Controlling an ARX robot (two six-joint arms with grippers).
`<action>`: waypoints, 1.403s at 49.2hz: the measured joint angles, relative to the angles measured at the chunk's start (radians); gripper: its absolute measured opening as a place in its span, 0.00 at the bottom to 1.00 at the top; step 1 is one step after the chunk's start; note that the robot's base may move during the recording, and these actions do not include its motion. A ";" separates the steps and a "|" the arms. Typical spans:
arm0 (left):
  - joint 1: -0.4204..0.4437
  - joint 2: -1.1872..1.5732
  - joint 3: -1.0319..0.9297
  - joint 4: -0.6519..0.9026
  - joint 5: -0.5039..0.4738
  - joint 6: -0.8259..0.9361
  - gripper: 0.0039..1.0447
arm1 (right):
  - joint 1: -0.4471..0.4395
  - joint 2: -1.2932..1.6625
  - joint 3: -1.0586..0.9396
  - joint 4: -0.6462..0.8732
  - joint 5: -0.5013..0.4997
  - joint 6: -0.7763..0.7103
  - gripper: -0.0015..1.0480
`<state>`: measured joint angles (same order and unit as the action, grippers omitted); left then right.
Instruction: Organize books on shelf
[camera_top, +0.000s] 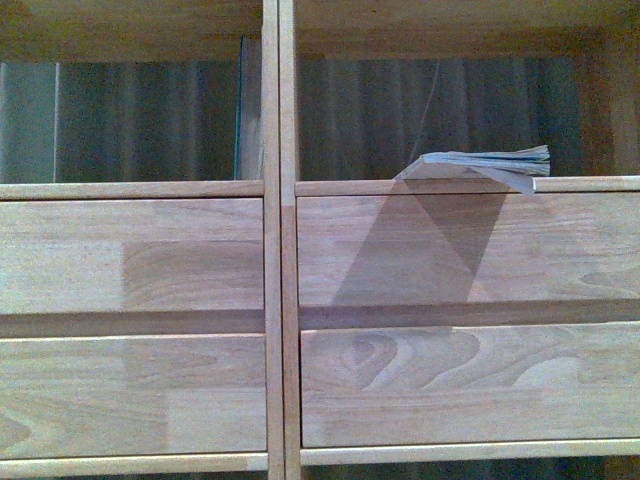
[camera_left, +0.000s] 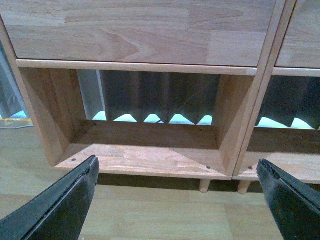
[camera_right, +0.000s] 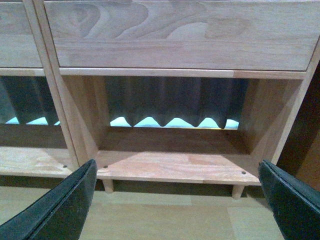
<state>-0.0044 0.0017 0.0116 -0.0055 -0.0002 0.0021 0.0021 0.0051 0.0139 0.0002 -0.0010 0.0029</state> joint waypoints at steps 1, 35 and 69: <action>0.000 0.000 0.000 0.000 0.000 0.000 0.93 | 0.000 0.000 0.000 0.000 0.000 0.000 0.93; 0.000 0.000 0.000 0.000 0.000 0.000 0.93 | 0.000 0.000 0.000 0.000 0.000 0.000 0.93; 0.000 0.000 0.000 0.000 0.000 0.000 0.93 | 0.000 0.000 0.000 -0.001 0.000 0.000 0.93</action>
<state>-0.0044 0.0013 0.0116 -0.0059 -0.0002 0.0021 0.0021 0.0048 0.0139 -0.0006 -0.0013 0.0025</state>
